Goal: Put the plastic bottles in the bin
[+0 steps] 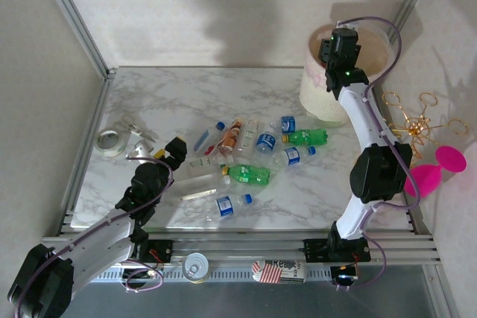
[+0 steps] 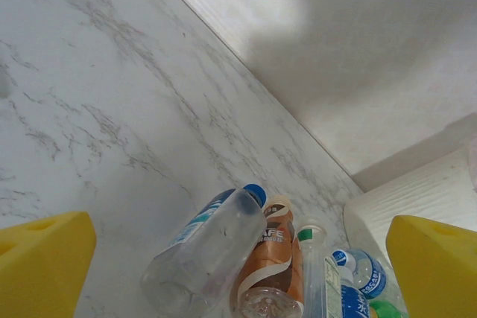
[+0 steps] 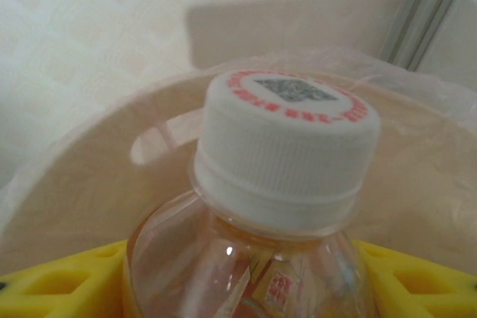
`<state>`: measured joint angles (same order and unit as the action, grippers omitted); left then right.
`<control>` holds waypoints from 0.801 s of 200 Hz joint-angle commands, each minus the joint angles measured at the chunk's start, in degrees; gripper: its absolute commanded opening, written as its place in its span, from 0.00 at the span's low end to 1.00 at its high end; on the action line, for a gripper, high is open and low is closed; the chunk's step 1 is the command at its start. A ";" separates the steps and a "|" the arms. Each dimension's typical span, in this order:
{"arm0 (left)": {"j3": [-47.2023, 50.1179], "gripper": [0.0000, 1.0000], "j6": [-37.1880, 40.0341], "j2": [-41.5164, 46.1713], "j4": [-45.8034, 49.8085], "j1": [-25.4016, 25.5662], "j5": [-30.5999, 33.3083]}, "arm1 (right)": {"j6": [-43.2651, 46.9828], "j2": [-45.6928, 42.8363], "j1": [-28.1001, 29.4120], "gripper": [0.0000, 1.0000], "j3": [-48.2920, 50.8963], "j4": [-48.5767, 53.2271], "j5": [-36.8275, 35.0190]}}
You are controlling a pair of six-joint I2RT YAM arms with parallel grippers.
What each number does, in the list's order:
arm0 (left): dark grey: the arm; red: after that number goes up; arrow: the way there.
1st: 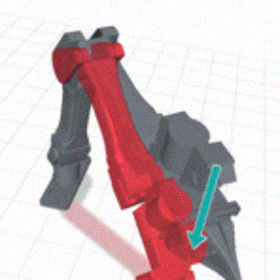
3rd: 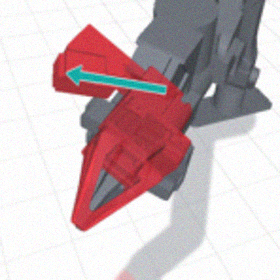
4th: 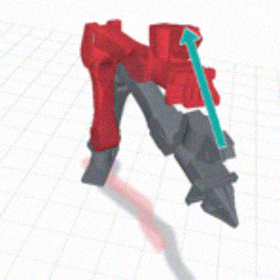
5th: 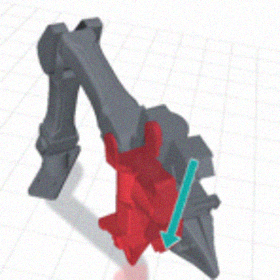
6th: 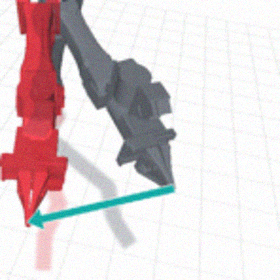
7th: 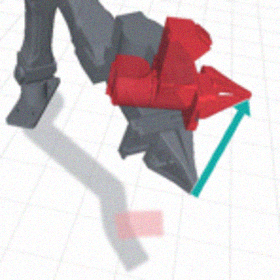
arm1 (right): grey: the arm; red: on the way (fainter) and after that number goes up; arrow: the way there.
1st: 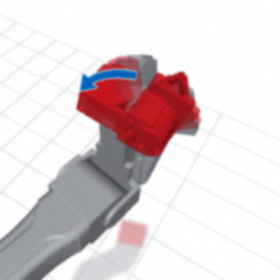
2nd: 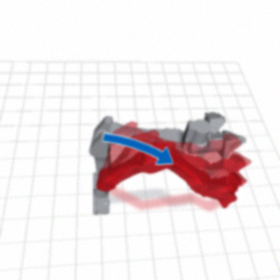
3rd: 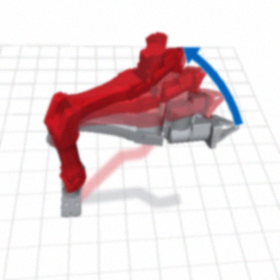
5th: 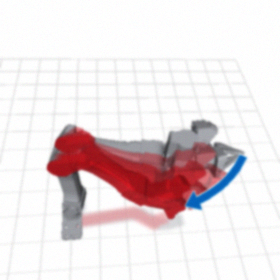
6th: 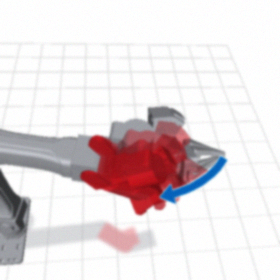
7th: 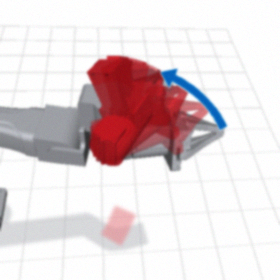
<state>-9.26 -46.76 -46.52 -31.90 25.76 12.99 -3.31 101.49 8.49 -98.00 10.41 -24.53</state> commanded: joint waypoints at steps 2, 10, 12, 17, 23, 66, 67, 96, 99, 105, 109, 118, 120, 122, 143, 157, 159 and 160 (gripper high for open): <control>-0.15 1.00 -0.90 0.82 1.46 -0.53 -1.05 | -0.73 -0.74 -0.27 0.70 -0.57 -1.23 0.18; -0.06 1.00 -1.02 0.88 1.49 -0.53 -0.94 | -0.65 -1.08 -0.29 0.73 -0.70 -1.35 0.19; -0.06 1.00 -1.11 0.84 1.49 -0.53 -0.95 | -0.58 -1.20 -0.27 0.74 -0.70 -1.34 0.19; -0.06 1.00 -1.16 0.83 1.45 -0.53 -0.87 | -0.58 -1.42 -0.32 0.76 -0.78 -1.32 0.19; -0.06 1.00 -1.23 0.69 1.34 -0.54 -0.89 | -0.42 -1.83 -0.29 0.78 -0.86 -1.34 0.19; -1.18 1.00 -1.29 -0.76 1.36 -0.53 -1.26 | -0.94 -6.01 -0.09 0.99 -0.03 -1.08 3.18; -1.23 1.00 -1.26 -0.85 1.38 -0.53 -1.28 | -0.97 -6.16 -0.12 0.99 0.03 -1.04 3.31; -2.96 1.00 -1.50 -2.91 2.75 -0.53 -1.66 | -1.61 -11.23 1.45 0.99 2.05 -1.23 7.70; -3.30 1.00 -1.56 -3.27 3.11 -0.53 -1.58 | -1.61 -11.58 1.68 0.99 2.20 -1.22 7.98; -3.99 0.99 -1.58 -3.96 3.98 -0.53 -1.70 | -1.44 -12.47 2.22 0.99 2.72 -1.23 8.79; -4.49 1.00 -1.50 -4.46 4.43 -0.53 -1.93 | -1.37 -13.04 2.68 0.99 3.03 -1.17 9.38; -5.57 1.00 -0.96 -5.76 5.18 -0.53 -2.76 | -0.98 -14.25 3.76 0.99 3.84 -1.06 11.02; -5.81 1.00 -0.85 -6.08 5.29 -0.53 -3.01 | -0.88 -14.51 3.95 0.99 4.03 -1.07 11.31; -5.98 1.00 -0.65 -6.40 5.41 -0.53 -3.33 | -0.84 -14.73 4.22 0.99 4.28 -1.09 11.65; -10.42 1.00 4.94 -10.78 8.21 -0.53 -6.84 | -1.31 -17.11 7.35 0.99 6.93 -1.14 14.90; -15.09 1.00 10.02 -14.42 12.54 -0.53 -9.22 | -2.15 -18.72 9.66 0.99 9.99 -1.98 17.30; -15.79 1.00 10.81 -15.05 12.82 -0.53 -9.39 | -2.25 -18.99 10.07 0.99 10.47 -2.15 17.52; -16.14 0.99 11.21 -15.38 12.87 -0.53 -9.52 | -2.33 -19.11 10.19 0.99 10.73 -2.24 17.69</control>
<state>-18.02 -44.25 -57.34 -25.21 25.74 8.54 -4.21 84.23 15.66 -91.88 9.26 -12.43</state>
